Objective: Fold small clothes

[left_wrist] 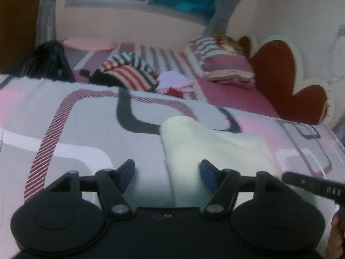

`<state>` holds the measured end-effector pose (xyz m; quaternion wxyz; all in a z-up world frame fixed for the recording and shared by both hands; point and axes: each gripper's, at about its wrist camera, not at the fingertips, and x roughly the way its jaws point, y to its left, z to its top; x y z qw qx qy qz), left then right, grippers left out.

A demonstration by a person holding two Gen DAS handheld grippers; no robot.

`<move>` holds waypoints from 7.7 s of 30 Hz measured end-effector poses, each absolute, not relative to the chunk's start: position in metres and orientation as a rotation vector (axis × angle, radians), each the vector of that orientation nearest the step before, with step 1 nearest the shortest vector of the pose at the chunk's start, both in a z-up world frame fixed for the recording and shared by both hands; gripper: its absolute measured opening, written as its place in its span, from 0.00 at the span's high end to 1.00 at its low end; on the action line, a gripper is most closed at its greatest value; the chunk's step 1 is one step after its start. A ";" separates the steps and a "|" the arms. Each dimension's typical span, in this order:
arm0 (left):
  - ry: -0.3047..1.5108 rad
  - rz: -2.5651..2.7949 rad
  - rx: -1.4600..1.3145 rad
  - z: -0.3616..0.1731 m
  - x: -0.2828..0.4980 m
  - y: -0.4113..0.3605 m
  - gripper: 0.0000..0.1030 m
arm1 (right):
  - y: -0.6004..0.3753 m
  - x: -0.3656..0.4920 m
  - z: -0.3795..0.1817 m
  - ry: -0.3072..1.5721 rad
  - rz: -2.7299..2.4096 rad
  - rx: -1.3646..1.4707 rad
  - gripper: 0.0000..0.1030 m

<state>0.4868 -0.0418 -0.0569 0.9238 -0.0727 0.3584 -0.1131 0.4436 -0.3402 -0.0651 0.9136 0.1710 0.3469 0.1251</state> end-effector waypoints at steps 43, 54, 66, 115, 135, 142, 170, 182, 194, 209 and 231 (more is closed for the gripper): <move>0.777 -0.234 -0.028 -0.068 0.405 -0.051 0.31 | -0.339 0.365 -0.066 0.694 0.315 0.389 0.38; 0.711 -0.263 -0.053 -0.067 0.409 -0.055 0.43 | -0.361 0.386 -0.068 0.722 0.310 0.517 0.38; 0.697 -0.233 -0.228 -0.070 0.415 -0.025 0.15 | -0.360 0.388 -0.074 0.727 0.324 0.523 0.38; 0.901 -0.417 -0.194 -0.099 0.494 -0.078 0.56 | -0.323 0.425 -0.074 0.798 0.387 0.397 0.64; 0.831 -0.270 -0.125 -0.050 0.410 0.102 0.64 | -0.122 0.388 -0.027 0.679 0.617 0.260 0.66; 0.852 -0.206 -0.232 -0.078 0.381 0.162 0.32 | -0.086 0.393 -0.067 0.797 0.620 0.364 0.66; 0.782 -0.122 -0.053 -0.060 0.402 0.126 0.89 | -0.062 0.431 -0.074 0.739 0.542 0.044 0.98; 0.762 -0.121 -0.091 -0.049 0.299 0.126 0.77 | -0.088 0.356 -0.043 0.664 0.644 0.045 0.97; 0.864 -0.134 -0.074 -0.067 0.281 0.101 0.79 | -0.068 0.334 -0.087 0.790 0.465 -0.254 0.97; 0.847 -0.118 -0.049 -0.067 0.258 0.095 0.79 | -0.063 0.289 -0.077 0.801 0.577 -0.100 0.97; 0.599 -0.087 0.030 0.056 0.006 0.076 0.69 | -0.129 0.060 0.048 0.685 0.511 0.101 0.97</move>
